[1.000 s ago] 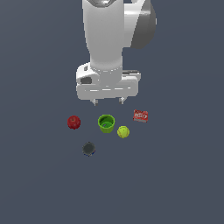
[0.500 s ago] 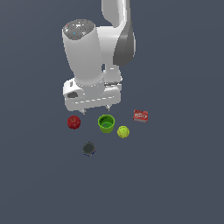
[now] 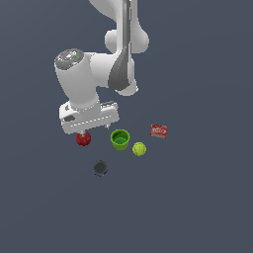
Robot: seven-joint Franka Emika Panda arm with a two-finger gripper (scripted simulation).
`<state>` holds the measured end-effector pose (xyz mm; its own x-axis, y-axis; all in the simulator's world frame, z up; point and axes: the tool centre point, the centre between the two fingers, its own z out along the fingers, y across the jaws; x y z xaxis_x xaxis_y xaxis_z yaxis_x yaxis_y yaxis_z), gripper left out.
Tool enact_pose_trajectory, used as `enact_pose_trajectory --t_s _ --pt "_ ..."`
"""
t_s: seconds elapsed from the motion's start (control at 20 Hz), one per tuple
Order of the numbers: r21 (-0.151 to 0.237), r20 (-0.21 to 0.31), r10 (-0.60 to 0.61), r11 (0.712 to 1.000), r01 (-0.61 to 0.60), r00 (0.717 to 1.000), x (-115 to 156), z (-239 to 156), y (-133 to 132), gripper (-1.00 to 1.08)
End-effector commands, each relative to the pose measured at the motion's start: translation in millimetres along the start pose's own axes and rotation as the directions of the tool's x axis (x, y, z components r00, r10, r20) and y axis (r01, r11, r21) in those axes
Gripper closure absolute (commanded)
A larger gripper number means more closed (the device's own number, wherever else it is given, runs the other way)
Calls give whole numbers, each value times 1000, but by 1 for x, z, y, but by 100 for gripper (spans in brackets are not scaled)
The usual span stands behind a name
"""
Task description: Pick up a designated object from a clutter of objects.
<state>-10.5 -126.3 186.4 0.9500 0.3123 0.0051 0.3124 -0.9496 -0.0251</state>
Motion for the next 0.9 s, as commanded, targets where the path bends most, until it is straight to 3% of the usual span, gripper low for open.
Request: enact_pose_trajectory --t_s 0.0,0.45,0.85 --pt "-2 -1 -31 1000 31 1000 -10 13 13 -92" --pt "-13 1 -134 991 134 991 -52 57 54 -92" --pt "-21 7 -192 981 192 981 -79 80 74 -92"
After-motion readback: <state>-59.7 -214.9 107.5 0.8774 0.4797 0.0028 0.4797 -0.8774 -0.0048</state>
